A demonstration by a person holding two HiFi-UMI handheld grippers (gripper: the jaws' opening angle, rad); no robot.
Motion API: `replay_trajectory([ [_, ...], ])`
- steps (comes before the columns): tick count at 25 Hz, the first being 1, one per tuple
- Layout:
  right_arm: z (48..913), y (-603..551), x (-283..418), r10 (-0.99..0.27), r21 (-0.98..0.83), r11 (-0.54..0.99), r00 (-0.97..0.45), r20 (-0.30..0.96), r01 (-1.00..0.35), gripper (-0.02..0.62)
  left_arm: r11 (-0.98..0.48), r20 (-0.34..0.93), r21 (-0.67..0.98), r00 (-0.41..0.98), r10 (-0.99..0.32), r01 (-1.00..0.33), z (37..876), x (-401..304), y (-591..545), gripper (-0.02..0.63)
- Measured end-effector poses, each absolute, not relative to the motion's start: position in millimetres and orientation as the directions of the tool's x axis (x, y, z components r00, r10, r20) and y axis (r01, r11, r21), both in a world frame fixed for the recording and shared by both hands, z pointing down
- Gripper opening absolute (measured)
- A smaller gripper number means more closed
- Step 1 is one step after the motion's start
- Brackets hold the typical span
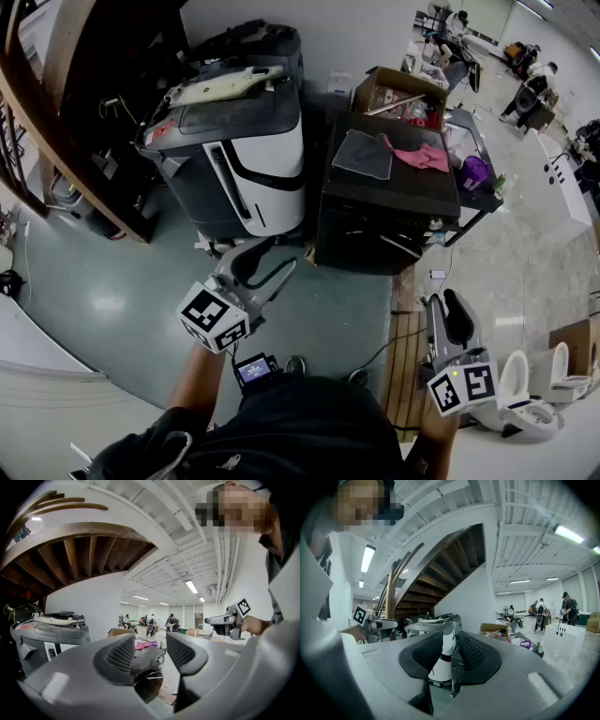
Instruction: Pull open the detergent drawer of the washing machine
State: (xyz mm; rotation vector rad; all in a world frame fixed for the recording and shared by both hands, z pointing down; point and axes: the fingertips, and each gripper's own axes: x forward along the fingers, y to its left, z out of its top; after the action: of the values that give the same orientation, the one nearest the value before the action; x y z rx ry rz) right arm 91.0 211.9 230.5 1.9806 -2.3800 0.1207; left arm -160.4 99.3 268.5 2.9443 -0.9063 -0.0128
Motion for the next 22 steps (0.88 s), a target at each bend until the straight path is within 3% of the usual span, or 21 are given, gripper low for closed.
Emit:
replay_trajectory([
  [22,227,186,54,-0.973,-0.028,0.214,-0.216,0.083,-0.976,0.100,-0.830,-0.017,0.091,0.832,-0.554,-0.550,276,-186,80,0.227],
])
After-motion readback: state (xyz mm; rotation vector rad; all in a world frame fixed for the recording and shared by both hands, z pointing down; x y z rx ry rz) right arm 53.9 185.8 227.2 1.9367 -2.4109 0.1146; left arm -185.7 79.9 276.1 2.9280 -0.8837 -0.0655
